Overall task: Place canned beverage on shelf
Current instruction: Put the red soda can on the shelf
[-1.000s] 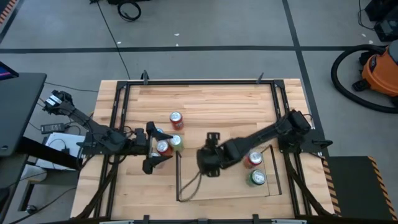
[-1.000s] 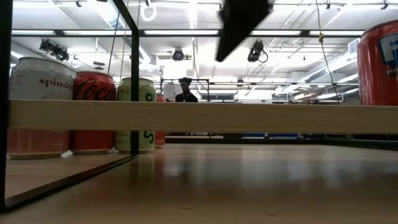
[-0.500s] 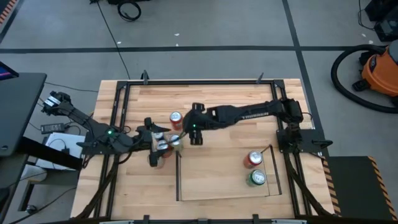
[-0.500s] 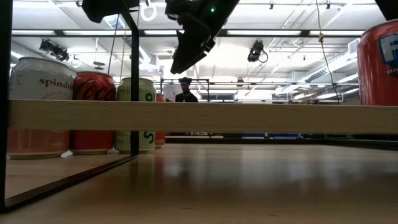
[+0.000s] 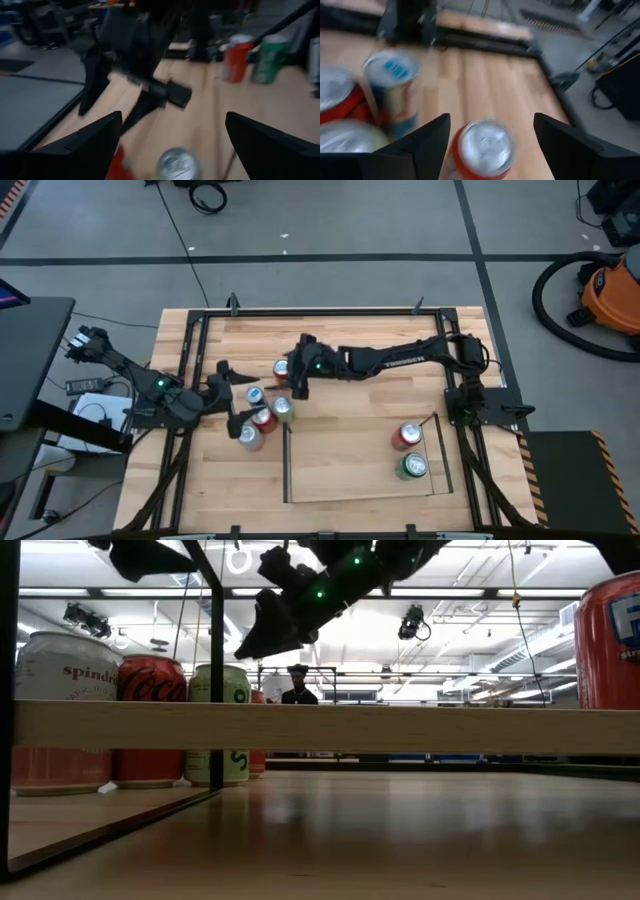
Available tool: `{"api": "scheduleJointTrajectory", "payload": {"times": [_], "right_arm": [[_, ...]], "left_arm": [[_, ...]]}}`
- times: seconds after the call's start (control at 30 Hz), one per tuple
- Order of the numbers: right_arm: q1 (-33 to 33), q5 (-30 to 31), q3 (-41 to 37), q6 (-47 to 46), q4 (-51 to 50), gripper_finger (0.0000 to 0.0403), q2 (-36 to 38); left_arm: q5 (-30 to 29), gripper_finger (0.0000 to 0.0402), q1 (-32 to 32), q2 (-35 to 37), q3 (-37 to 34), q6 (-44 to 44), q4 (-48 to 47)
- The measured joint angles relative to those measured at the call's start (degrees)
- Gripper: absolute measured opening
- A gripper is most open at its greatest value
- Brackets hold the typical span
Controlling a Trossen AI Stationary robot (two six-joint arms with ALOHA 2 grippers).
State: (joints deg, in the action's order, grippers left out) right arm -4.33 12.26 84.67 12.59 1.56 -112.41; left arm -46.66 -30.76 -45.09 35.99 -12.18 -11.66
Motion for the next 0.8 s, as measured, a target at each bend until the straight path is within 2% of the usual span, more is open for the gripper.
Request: {"api": "scheduleJointTrajectory", "payload": {"times": [0.17, 0.37, 0.5, 0.67, 0.8], "right_arm": [[-2.5, -6.1, -0.8, -0.3, 1.4, 0.0339, 0.0], [-3.4, -6.4, -0.7, -0.9, 3.3, 0.0395, -0.7], [-3.4, -6.6, -0.1, -1.0, 7.1, 0.0393, -2.7], [-3.4, -6.2, 1.0, -1.7, 7.0, 0.0392, -3.8], [-3.8, -8.1, 1.7, -3.3, 9.7, 0.0394, -5.3]], "left_arm": [[-3.3, 0.0368, 0.2, 0.3, 0.0, -0.7, -3.7], [-3.8, 0.0368, 1.9, 2.5, 0.0, 4.3, -2.4], [-4.0, 0.0368, 3.9, 5.0, 0.0, 8.2, -0.8], [-4.1, 0.0368, 5.2, 8.5, 0.0, 12.3, 0.3], [-3.9, 0.0368, 5.3, 10.9, 0.0, 15.2, 0.9]]}}
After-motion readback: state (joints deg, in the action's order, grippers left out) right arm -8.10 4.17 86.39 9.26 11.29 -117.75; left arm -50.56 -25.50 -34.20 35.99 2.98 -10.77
